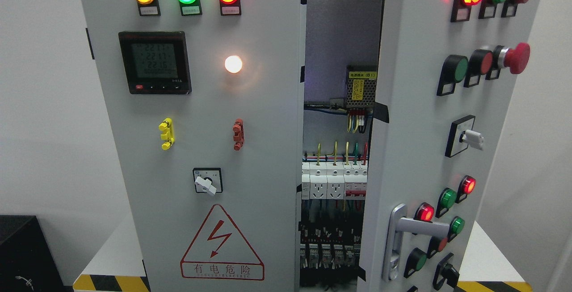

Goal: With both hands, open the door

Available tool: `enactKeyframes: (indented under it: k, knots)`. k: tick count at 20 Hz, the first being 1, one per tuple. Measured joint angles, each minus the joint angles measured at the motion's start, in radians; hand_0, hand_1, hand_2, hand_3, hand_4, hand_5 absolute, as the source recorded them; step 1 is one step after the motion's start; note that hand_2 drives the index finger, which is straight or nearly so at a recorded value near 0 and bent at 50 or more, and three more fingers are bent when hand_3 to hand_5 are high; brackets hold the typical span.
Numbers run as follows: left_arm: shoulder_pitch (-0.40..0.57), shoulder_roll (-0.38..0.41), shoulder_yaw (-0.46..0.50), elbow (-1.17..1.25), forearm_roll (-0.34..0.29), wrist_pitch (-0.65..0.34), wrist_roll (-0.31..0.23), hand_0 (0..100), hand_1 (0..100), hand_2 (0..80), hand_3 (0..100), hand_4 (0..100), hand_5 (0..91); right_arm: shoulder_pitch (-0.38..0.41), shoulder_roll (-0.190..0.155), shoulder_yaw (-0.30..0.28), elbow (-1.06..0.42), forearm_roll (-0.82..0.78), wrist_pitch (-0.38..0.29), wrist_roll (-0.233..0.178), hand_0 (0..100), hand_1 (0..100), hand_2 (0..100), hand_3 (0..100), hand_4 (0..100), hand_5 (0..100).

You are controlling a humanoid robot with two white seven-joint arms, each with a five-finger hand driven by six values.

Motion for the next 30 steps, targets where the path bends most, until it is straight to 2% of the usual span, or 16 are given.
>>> enactKeyframes:
  k: [10, 12, 15, 18, 23, 26, 30]
  knots:
    - [0.002, 0.003, 0.001, -0.004, 0.001, -0.002, -0.005, 0, 0, 0.0, 0, 0, 0.0, 0.0, 0.0, 0.0, 0.0, 0.0, 0.0, 0.0, 0, 0, 0, 0, 0, 0]
    - [0.016, 0.013, 0.002, -0.024, 0.003, -0.003, -0.057, 0, 0, 0.0, 0, 0, 0.0, 0.0, 0.0, 0.0, 0.0, 0.0, 0.0, 0.0, 0, 0, 0, 0, 0, 0]
    - [0.075, 0.065, 0.008, -0.125, 0.047, -0.01, -0.231, 0, 0, 0.0, 0, 0, 0.0, 0.0, 0.0, 0.0, 0.0, 0.0, 0.0, 0.0, 0, 0, 0, 0, 0, 0]
    - [0.201, 0.157, 0.033, -0.332, 0.184, -0.009, -0.333, 0, 0, 0.0, 0, 0, 0.0, 0.0, 0.0, 0.0, 0.0, 0.0, 0.001, 0.0, 0, 0, 0, 0, 0, 0]
    - [0.41, 0.372, 0.142, -0.761, 0.541, -0.006, -0.47, 0, 0, 0.0, 0, 0, 0.0, 0.0, 0.0, 0.0, 0.0, 0.0, 0.001, 0.0, 0, 0, 0, 0, 0, 0]
    - [0.485, 0.519, 0.228, -0.978, 0.747, -0.003, -0.574, 0, 0, 0.0, 0, 0, 0.0, 0.0, 0.0, 0.0, 0.0, 0.0, 0.001, 0.0, 0, 0, 0, 0, 0, 0]
    - [0.536, 0.717, 0.332, -1.196, 0.959, -0.003, -0.736, 0, 0, 0.0, 0, 0, 0.0, 0.0, 0.0, 0.0, -0.001, 0.0, 0.001, 0.0, 0, 0, 0, 0, 0, 0]
